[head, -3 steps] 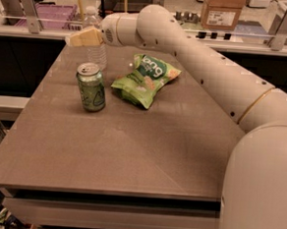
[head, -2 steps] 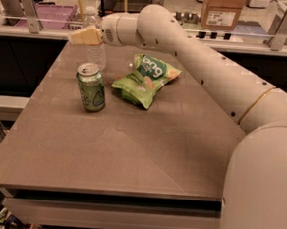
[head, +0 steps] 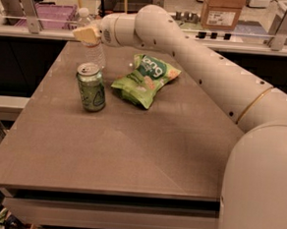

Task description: Pick water bottle

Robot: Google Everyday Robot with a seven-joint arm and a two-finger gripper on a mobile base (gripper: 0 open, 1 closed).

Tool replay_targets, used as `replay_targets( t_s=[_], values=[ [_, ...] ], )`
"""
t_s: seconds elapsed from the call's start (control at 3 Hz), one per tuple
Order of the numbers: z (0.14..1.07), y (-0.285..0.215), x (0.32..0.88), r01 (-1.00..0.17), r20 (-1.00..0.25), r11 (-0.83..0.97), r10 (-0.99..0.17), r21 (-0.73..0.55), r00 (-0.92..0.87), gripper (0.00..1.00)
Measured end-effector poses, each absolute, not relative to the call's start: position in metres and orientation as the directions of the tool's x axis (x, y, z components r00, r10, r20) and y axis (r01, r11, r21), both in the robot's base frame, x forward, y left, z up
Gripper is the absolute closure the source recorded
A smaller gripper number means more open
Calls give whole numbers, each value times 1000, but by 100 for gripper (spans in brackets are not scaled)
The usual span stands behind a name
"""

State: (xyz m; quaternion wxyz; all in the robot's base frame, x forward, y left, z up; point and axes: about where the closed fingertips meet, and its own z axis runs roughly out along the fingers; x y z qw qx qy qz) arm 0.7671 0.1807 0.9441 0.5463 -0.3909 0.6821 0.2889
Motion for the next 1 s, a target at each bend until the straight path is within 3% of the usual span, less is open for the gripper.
replay_targets(
  t_s=[0.33, 0.67, 1.0],
  values=[
    [943, 183, 766, -851, -971, 524, -218, -32, -98, 88],
    [942, 186, 766, -853, -971, 522, -219, -31, -99, 100],
    [942, 186, 766, -853, -971, 522, -219, -31, -99, 100]
  ],
)
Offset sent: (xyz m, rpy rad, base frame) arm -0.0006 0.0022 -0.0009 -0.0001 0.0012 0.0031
